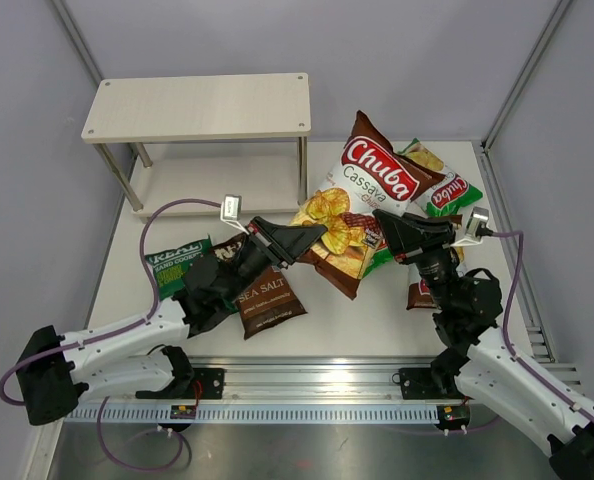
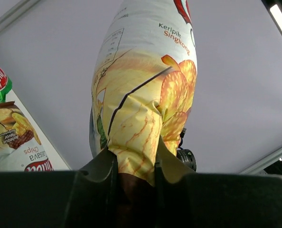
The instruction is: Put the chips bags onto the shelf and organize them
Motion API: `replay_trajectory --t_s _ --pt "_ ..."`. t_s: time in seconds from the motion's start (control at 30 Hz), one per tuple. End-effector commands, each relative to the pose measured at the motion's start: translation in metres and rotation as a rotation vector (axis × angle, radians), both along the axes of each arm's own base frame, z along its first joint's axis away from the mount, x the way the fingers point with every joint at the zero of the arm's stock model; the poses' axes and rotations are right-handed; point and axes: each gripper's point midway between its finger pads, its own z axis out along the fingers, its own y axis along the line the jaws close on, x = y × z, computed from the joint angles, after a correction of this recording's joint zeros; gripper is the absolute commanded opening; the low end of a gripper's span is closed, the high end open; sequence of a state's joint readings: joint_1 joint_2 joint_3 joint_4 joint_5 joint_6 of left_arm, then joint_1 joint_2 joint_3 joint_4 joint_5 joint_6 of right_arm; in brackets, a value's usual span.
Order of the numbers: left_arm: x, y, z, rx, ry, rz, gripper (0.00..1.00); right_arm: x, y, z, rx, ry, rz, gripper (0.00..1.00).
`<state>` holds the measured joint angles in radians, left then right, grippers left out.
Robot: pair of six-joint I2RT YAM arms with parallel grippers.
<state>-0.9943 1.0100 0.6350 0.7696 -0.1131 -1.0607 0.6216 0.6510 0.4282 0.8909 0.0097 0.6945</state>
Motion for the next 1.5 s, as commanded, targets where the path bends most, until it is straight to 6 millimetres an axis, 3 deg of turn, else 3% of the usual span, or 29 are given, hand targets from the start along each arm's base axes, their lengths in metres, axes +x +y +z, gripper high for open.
replay_trajectory --t_s 0.0,0.03,0.07,0.17,0.3,0.57,0.63,0.7,0.73,0.87,0.9,0.97,1.0,1.07,1.1,1.17,1.2,1.27,1.3,1.37,1.4,1.47 --pt "0.030 0.022 0.013 0.011 -0.016 0.119 0.10 -0.029 -0.011 0.032 0.054 -0.142 0.010 0.23" --pt "0.027 0.021 0.013 0.016 -0.032 0.087 0.08 -0.029 -0.012 0.029 0.034 -0.134 -0.001 0.28" --pt "0.029 0.024 0.014 0.012 -0.039 0.081 0.05 -0.025 -0.016 0.028 0.039 -0.112 -0.025 0.45" --pt "0.035 0.037 0.020 0.008 -0.070 0.080 0.00 -0.021 -0.021 0.025 0.016 -0.079 -0.066 0.65" --pt "0.053 0.070 0.028 0.021 -0.092 0.166 0.00 -0.013 -0.024 0.011 -0.056 -0.006 -0.117 0.78" --pt "0.080 0.129 0.051 0.091 -0.100 0.305 0.00 -0.012 -0.039 0.003 -0.110 0.052 -0.194 0.82" --pt "0.087 0.150 0.073 0.105 -0.132 0.346 0.00 -0.011 -0.041 0.001 -0.132 0.076 -0.204 0.82" --pt "0.103 0.174 0.076 0.144 -0.088 0.412 0.00 -0.009 -0.040 -0.004 -0.148 0.106 -0.205 0.82" --pt "0.103 0.177 0.092 0.156 -0.107 0.403 0.00 -0.008 -0.042 -0.003 -0.148 0.113 -0.212 0.82" --pt "0.138 0.206 0.090 0.246 0.036 0.428 0.01 -0.004 -0.044 -0.009 -0.168 0.168 -0.227 0.83" --pt "0.147 0.226 0.093 0.264 0.054 0.474 0.02 -0.002 -0.044 -0.012 -0.182 0.188 -0.229 0.83" --pt "0.165 0.239 0.090 0.308 0.127 0.453 0.03 0.001 -0.044 -0.016 -0.193 0.216 -0.239 0.83" --pt "0.174 0.258 0.087 0.324 0.149 0.488 0.02 0.001 -0.045 -0.018 -0.206 0.232 -0.240 0.83" --pt "0.181 0.272 0.084 0.339 0.188 0.472 0.03 0.002 -0.047 -0.020 -0.213 0.250 -0.252 0.83" --pt "0.191 0.289 0.085 0.345 0.202 0.474 0.04 0.002 -0.048 -0.022 -0.224 0.265 -0.256 0.83" --pt "0.196 0.302 0.097 0.350 0.194 0.469 0.05 0.003 -0.050 -0.024 -0.232 0.276 -0.269 0.83" --pt "0.205 0.316 0.090 0.345 0.228 0.465 0.05 0.002 -0.051 -0.025 -0.244 0.283 -0.272 0.83" --pt "0.212 0.326 0.090 0.341 0.246 0.461 0.05 0.004 -0.055 -0.027 -0.243 0.299 -0.290 0.83" --pt "0.211 0.332 0.103 0.348 0.220 0.479 0.05 0.003 -0.056 -0.025 -0.242 0.305 -0.294 0.83" --pt "0.220 0.344 0.095 0.349 0.277 0.479 0.07 0.004 -0.056 -0.023 -0.245 0.304 -0.298 0.83" --pt "0.221 0.352 0.103 0.366 0.264 0.508 0.08 0.004 -0.055 -0.023 -0.253 0.304 -0.296 0.83" --pt "0.231 0.365 0.089 0.373 0.327 0.508 0.11 0.004 -0.055 -0.021 -0.258 0.301 -0.297 0.83"
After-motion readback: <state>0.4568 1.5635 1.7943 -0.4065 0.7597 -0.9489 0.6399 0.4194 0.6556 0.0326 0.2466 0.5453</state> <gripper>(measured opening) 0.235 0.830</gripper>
